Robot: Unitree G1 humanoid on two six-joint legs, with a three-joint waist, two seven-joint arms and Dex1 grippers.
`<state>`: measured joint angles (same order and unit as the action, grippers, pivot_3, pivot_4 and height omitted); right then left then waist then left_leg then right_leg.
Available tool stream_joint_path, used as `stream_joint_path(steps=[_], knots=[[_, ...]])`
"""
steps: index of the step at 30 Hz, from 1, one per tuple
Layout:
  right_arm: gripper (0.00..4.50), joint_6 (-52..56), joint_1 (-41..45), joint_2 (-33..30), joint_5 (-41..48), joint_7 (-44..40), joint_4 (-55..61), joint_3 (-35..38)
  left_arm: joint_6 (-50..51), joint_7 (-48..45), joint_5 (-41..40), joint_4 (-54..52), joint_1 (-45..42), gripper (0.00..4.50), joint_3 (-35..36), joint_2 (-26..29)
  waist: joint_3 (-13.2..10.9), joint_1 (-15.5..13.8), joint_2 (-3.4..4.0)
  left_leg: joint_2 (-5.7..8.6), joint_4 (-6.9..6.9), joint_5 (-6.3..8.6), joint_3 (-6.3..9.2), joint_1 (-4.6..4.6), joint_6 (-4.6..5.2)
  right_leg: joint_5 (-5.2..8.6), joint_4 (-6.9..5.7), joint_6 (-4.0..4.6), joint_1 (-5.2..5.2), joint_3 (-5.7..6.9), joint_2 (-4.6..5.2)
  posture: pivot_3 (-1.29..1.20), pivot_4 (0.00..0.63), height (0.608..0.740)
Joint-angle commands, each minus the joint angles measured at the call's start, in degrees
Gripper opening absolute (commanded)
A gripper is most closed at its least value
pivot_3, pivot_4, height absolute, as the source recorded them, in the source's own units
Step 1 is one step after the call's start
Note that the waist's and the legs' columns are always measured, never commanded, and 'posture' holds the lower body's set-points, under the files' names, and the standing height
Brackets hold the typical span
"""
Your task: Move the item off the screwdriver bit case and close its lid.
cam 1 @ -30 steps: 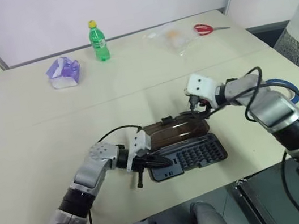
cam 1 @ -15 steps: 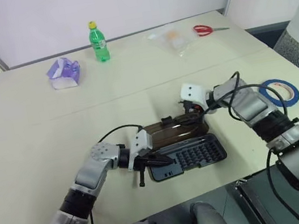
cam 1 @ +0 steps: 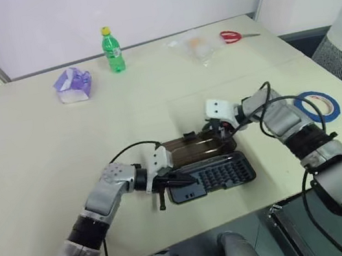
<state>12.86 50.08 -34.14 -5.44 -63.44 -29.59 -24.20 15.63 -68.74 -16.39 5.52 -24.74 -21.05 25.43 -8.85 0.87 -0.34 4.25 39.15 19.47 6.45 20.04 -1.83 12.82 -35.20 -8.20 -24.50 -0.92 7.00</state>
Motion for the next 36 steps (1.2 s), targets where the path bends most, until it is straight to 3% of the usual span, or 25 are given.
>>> stream_joint_path(steps=[1, 12, 27, 36], knots=[[0.33, 0.5, -0.6, 0.2, -2.4, 0.2, -2.0, -0.3, 0.1, 1.6, 2.3, 1.6, 0.6, 0.0, 0.3, 0.5, 0.0, -0.1, 0.0, 0.0, 0.0, 0.0, 0.0, 0.0, 0.0, 0.0, 0.0, 0.0, 0.01, -0.01, 0.0, 0.0, 0.15, 0.74], [0.33, -0.7, -1.2, 2.4, -5.2, -1.7, -2.8, -1.7, -0.6, 2.9, 2.6, 2.5, 0.3, 0.0, 0.9, -0.3, 0.3, -0.1, 0.0, 0.0, 0.0, 0.0, 0.02, 0.0, 0.0, 0.0, 0.01, 0.0, 0.02, 0.0, 0.0, 0.0, 0.15, 0.74], [0.16, -9.2, 4.2, 7.3, -10.4, -6.6, -20.3, -3.2, -2.5, 4.1, 3.3, 5.5, -0.6, 0.0, 1.6, -1.6, 0.8, 0.2, -0.3, -0.07, -0.21, 0.04, 0.05, -0.67, 0.04, 0.01, 0.08, 0.01, 0.64, -0.02, -0.08, 0.0, 0.15, 0.74], [0.16, -15.2, 2.0, 4.5, -14.1, -3.9, -13.3, -3.4, -0.3, 6.6, 1.4, 4.5, -0.4, 0.0, 4.5, -1.6, 0.9, 0.2, -0.29, -0.07, -0.21, 0.04, 0.07, -0.66, 0.03, 0.01, 0.07, 0.01, 0.63, -0.02, -0.08, 0.0, 0.15, 0.74]])
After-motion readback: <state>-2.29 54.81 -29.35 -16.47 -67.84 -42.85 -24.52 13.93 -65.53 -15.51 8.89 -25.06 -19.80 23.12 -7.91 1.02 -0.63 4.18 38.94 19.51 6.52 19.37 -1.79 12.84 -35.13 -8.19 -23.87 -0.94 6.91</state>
